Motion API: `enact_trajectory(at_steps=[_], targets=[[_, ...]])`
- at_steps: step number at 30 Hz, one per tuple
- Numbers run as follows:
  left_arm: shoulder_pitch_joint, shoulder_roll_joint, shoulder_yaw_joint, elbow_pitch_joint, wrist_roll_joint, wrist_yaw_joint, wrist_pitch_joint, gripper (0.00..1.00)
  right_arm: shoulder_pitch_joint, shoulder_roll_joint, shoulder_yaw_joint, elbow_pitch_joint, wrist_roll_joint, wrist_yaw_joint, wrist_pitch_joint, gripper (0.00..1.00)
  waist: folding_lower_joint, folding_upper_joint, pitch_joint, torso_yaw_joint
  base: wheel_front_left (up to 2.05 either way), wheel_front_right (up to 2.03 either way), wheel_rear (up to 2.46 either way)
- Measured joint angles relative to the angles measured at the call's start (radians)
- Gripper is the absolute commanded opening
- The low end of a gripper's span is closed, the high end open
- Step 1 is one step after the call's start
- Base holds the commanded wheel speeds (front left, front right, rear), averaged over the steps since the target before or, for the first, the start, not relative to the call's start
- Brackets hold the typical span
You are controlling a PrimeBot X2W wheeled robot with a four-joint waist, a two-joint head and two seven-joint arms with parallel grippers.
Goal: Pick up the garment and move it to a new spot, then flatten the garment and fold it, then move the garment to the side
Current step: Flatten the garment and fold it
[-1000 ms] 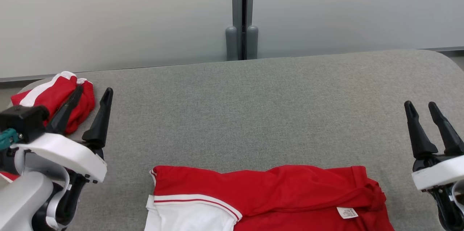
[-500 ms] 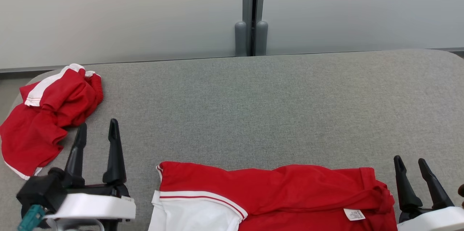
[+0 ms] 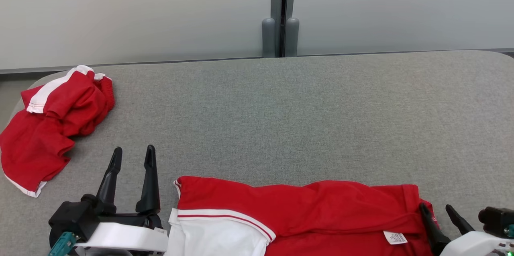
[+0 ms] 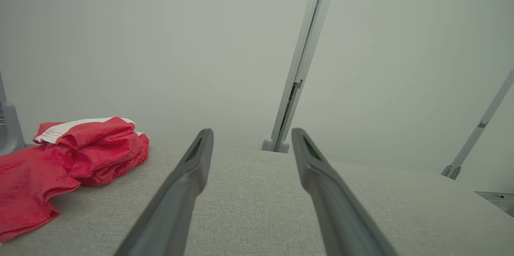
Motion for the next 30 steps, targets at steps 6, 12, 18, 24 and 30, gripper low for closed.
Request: enact_trajectory(at_steps=[6, 12, 18, 24, 30], targets=[[-0.019, -0.033, 0.009, 0.031, 0.030, -0.040, 0.000, 1.00, -0.036, 0.002, 0.021, 0.074, 0.013, 0.000, 0.026, 1.00, 0.0000, 0.0000, 0.012, 0.011, 0.00, 0.00, 0.00], [-0.028, -0.055, 0.019, 0.051, 0.051, -0.068, 0.000, 1.00, -0.062, 0.006, 0.032, 0.166, 0.074, 0.000, 0.074, 1.00, 0.0000, 0.0000, 0.020, 0.024, 0.00, 0.00, 0.00], [-0.038, -0.069, 0.032, 0.063, 0.064, -0.085, 0.000, 1.00, -0.091, -0.009, 0.099, 0.183, 0.150, -0.002, 0.096, 0.78, 0.0000, 0.0000, 0.033, 0.036, 0.00, 0.00, 0.00], [-0.040, -0.083, 0.042, 0.076, 0.075, -0.100, 0.000, 1.00, -0.108, -0.021, 0.165, 0.182, 0.202, -0.001, 0.070, 0.00, 0.0000, 0.0000, 0.032, 0.042, 0.00, 0.00, 0.00], [-0.040, -0.091, 0.052, 0.083, 0.088, -0.104, 0.000, 1.00, -0.118, -0.035, 0.180, 0.163, 0.241, -0.001, 0.013, 0.00, 0.0000, 0.0000, 0.025, 0.036, 0.00, 0.00, 0.00]])
